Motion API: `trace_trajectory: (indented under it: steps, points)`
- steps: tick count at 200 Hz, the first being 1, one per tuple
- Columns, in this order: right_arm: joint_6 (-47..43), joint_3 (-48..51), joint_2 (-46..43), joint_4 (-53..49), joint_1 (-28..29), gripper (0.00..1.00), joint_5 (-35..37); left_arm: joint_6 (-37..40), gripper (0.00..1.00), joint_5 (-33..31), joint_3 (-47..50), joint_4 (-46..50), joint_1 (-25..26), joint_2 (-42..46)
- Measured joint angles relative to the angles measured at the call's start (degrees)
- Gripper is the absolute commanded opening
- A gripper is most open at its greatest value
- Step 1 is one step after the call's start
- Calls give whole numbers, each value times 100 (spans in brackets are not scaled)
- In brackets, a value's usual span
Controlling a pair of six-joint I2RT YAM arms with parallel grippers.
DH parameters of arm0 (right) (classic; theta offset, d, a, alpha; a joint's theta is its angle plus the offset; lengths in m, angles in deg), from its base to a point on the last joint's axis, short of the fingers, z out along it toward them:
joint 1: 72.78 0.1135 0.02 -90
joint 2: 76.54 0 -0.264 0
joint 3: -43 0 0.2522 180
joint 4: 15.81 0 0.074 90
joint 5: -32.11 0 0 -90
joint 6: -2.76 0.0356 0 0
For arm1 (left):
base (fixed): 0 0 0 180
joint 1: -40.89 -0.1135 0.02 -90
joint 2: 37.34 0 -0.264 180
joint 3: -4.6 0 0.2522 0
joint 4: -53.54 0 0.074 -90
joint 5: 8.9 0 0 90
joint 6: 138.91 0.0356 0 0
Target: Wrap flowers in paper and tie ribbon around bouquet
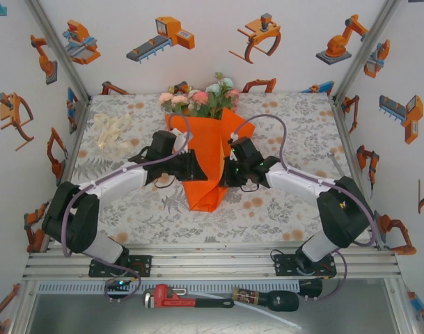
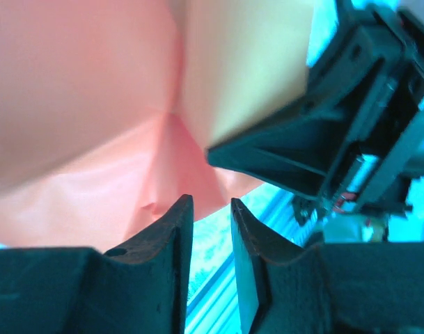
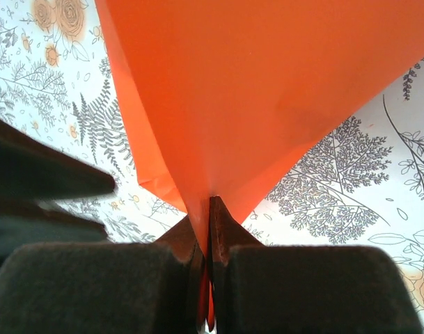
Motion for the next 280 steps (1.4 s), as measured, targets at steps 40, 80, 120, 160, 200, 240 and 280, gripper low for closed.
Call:
trace_trajectory:
  steps: [40,80,120,160,200,240,280]
  points:
    - [-201,-511,385,-50,2,8,-367,4,27,-623,310,201,-186,-356]
    - [-278,-1213,951,-103,42,11,-627,-44,27,-623,549,111,-155,-820]
    - [-409,-1849,1779,-140,260,38,-1029,-101,27,-621,551,-31,-155,-857]
    - [-564,-1928,2151,-264,352,56,-1292,-240,28,-710,708,-118,-240,-713]
    - [-651,-1895,2114,-179,352,49,-1464,-669,28,-780,1069,-133,-782,-155]
    - [-645,-1733,2118,-37,352,45,-1670,-1318,44,-503,940,-271,-1419,136]
    - [-647,-1687,2127,125,352,44,-1832,-1915,49,-184,376,-859,-1462,-579]
